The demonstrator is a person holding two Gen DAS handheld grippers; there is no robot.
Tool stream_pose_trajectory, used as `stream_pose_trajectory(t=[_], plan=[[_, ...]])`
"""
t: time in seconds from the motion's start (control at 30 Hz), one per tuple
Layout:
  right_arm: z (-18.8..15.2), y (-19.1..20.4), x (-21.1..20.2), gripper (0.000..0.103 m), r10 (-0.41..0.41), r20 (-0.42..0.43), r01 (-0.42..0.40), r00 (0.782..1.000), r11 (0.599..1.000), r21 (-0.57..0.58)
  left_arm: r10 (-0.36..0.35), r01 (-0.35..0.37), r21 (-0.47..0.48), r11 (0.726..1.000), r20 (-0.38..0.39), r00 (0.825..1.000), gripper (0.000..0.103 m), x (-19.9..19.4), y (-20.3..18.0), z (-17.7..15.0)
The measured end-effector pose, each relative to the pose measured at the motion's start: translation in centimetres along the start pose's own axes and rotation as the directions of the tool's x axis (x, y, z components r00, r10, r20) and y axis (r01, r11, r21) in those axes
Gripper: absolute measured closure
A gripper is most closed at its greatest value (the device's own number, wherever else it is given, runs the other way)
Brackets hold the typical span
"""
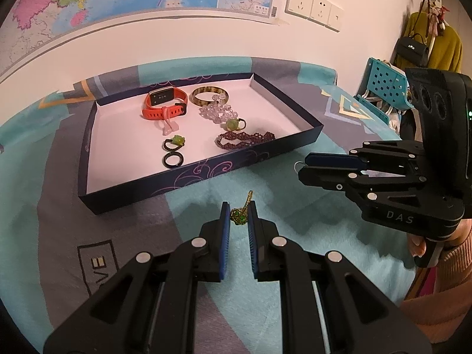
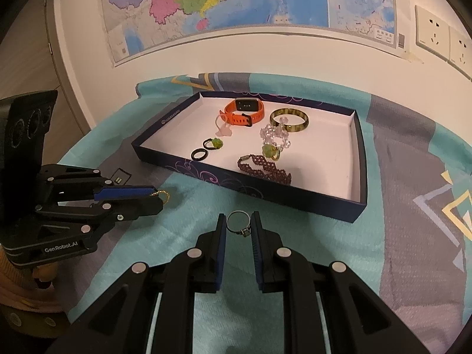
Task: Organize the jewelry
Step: 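Carry the gold pendant over the box with the left tool while the right tool carries the ring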
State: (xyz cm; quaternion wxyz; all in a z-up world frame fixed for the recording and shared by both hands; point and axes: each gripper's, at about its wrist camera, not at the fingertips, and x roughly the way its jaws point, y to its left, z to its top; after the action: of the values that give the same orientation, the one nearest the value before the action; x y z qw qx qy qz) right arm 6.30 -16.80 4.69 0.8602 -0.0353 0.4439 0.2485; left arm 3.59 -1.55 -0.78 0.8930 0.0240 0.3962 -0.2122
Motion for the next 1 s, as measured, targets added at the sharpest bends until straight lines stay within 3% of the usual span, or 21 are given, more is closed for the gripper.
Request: stream_pose_trajectory(t=[1.0], plan=[[1.3,0.2,0.0,0.088,-0.001,0.018,0.002,1.0,1.0,-0.028,0.025,-0.025,0.0,1.0,0.051,0.998,0.091,-1.2,1.0,1.9]])
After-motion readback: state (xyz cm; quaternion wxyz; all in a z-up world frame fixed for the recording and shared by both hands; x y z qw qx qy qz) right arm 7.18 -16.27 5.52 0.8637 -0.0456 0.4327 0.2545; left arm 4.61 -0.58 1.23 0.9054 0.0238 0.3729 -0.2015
